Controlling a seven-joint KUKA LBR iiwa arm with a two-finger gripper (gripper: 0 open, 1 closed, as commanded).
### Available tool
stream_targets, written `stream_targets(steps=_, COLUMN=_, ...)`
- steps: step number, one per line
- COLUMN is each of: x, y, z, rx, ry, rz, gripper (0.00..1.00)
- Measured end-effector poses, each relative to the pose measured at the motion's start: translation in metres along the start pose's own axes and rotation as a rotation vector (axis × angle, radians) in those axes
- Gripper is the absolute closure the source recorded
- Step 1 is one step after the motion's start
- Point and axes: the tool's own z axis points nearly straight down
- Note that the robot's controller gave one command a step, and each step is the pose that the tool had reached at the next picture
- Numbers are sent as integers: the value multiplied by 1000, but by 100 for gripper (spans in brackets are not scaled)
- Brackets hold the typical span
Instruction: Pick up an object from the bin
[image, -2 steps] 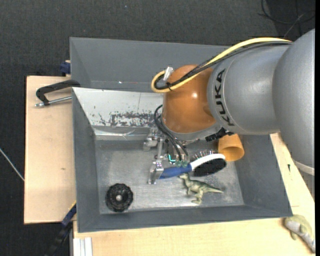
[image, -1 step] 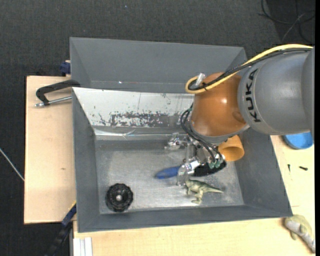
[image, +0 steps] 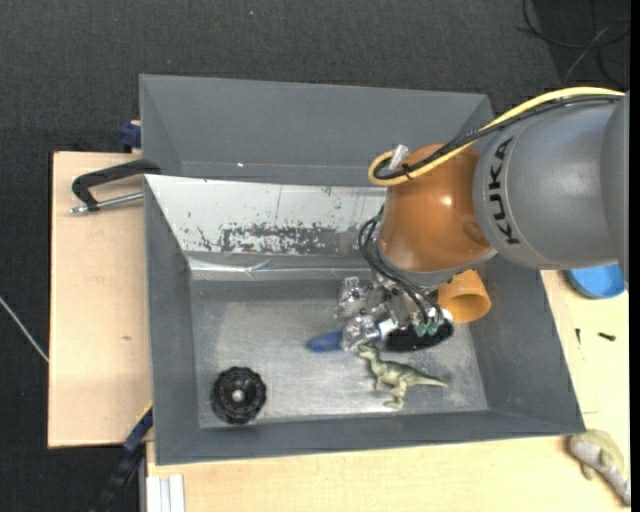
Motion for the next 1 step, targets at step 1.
stream_targets(steps=1, x=13, y=16, z=-38, rx=1, ry=-6, rz=-211, gripper=100)
